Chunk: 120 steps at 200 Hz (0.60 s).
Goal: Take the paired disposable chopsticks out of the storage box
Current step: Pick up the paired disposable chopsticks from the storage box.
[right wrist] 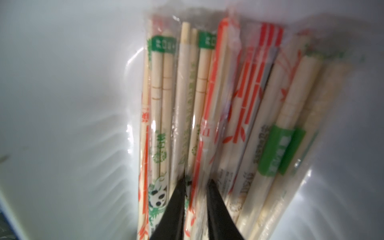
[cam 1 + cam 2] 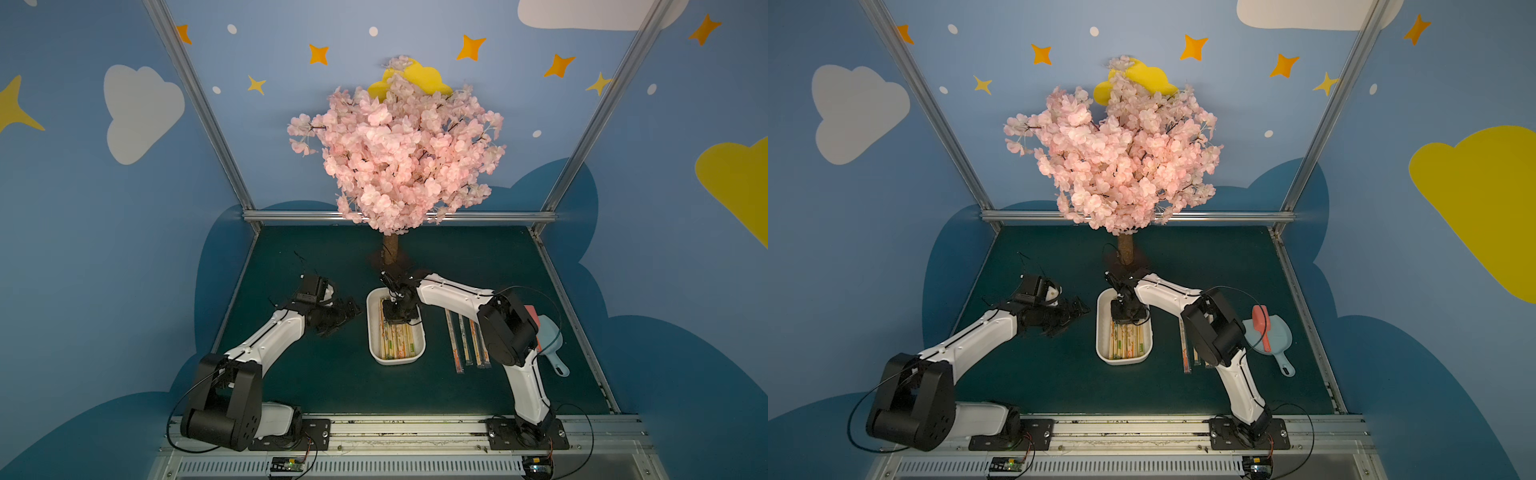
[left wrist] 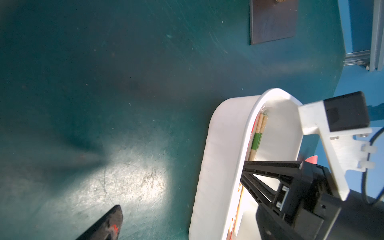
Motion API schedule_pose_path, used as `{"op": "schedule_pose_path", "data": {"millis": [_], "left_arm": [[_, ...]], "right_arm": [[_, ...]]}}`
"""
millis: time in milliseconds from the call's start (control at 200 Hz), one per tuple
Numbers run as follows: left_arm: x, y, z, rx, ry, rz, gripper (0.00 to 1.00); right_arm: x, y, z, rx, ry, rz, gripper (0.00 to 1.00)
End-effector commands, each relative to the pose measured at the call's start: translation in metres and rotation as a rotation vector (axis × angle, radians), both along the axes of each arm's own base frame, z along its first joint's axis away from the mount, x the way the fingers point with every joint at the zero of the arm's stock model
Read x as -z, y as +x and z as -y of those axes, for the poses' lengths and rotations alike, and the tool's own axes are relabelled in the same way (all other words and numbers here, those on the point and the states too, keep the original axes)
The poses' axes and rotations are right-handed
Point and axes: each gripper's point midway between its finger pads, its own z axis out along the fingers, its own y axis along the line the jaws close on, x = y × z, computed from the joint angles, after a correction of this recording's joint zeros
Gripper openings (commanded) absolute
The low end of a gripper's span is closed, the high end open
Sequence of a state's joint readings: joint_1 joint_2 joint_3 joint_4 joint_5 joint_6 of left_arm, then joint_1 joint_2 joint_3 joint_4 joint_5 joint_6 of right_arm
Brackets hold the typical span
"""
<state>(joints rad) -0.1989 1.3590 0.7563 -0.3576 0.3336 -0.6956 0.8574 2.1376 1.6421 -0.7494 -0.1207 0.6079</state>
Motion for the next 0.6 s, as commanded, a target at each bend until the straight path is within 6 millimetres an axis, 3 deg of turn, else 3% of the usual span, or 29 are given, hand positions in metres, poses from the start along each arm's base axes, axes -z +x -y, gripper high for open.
{"op": "schedule_pose_path", "data": {"millis": [0, 165, 596], "left_arm": [[-0.001, -0.005, -0.001, 0.011, -0.005, 0.003, 1.0], [-0.002, -0.005, 0.0, 0.01, -0.01, 0.005, 1.0], [-0.005, -0.003, 0.002, 0.013, -0.021, 0.021, 1.0]], "right_arm": [[0.002, -0.003, 0.002, -0.004, -0.015, -0.017, 0.16], [-0.006, -0.005, 0.003, -0.005, -0.003, -0.009, 0.12], [-0.055, -0.004, 0.006, 0.008, 0.067, 0.065, 0.08]]}}
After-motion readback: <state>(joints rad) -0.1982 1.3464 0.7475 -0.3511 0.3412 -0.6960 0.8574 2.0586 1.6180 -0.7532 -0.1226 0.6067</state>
